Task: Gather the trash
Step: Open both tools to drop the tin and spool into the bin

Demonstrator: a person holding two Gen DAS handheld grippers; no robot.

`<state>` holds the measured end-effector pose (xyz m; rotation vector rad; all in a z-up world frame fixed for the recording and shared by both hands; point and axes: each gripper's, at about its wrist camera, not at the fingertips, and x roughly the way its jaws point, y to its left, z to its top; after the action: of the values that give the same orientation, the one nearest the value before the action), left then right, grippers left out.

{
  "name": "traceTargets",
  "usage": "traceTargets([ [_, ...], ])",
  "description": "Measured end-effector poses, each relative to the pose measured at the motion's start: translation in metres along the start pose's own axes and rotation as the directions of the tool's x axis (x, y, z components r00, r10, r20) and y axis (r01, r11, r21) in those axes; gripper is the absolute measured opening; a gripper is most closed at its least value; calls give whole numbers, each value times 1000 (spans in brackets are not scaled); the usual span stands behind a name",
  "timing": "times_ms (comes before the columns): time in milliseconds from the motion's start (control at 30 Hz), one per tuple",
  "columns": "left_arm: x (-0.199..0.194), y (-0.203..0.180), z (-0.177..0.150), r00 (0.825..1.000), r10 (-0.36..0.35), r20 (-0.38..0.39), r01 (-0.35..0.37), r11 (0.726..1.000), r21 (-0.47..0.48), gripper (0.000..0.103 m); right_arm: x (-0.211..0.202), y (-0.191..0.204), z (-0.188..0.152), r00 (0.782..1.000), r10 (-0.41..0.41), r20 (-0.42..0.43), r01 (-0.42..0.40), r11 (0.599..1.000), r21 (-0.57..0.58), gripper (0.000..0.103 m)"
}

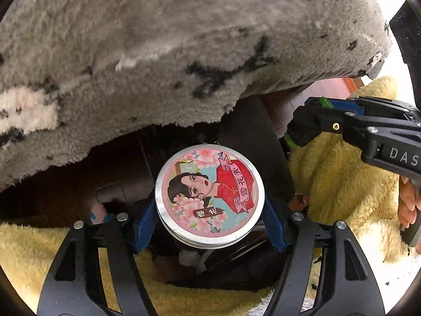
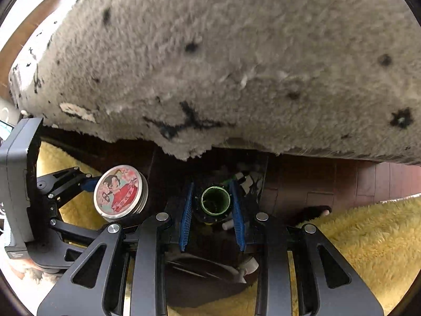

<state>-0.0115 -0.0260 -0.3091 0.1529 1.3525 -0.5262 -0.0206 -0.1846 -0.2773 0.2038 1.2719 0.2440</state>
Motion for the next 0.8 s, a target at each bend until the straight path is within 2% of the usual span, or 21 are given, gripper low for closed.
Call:
traceTargets([
  [333,15,5,11,1000,-6,-29,5,1000,-21,67,13,7,5,999,-6,-32,6,1000,-13,32],
  [367,16,5,12,999,-8,-34,7,1000,-21,67,14,6,6,999,-3,-33,3,1000,-4,35],
  [433,16,5,13,999,-9,-33,8,1000,-21,74,13,3,7,1000,-3,-28,4,1000,12,53],
  [567,6,3,13,1000,22,0,-22,1000,-10,83,4,-1,10,1000,-9,1,9,1000,30,58],
  [800,-18,2,13,997,46,58,-46,999,-2,89,-26,-3,14,997,-26,77,23,999,40,82],
])
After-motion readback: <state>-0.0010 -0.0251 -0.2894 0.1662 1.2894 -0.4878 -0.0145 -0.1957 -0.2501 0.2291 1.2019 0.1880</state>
